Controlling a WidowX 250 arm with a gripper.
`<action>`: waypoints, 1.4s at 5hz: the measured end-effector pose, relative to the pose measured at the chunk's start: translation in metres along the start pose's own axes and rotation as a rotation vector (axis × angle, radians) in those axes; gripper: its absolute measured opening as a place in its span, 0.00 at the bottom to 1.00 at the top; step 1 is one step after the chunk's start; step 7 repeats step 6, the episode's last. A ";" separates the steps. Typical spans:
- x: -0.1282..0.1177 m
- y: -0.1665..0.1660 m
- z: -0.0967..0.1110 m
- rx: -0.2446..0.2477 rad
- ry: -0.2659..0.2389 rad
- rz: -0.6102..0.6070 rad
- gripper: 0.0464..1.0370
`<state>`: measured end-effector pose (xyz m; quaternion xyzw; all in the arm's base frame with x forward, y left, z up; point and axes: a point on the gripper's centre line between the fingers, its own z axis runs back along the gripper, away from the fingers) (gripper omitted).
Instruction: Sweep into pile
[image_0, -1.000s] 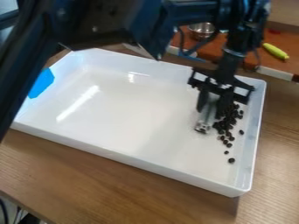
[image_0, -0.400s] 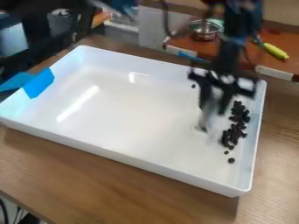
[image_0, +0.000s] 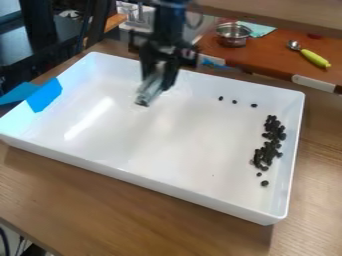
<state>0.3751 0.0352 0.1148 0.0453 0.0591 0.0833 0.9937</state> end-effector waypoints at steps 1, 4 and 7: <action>-0.002 0.042 -0.021 0.037 0.012 -0.016 0.34; -0.027 0.153 -0.061 0.008 -0.064 0.045 0.71; -0.052 0.149 -0.009 -0.131 -0.120 0.025 0.97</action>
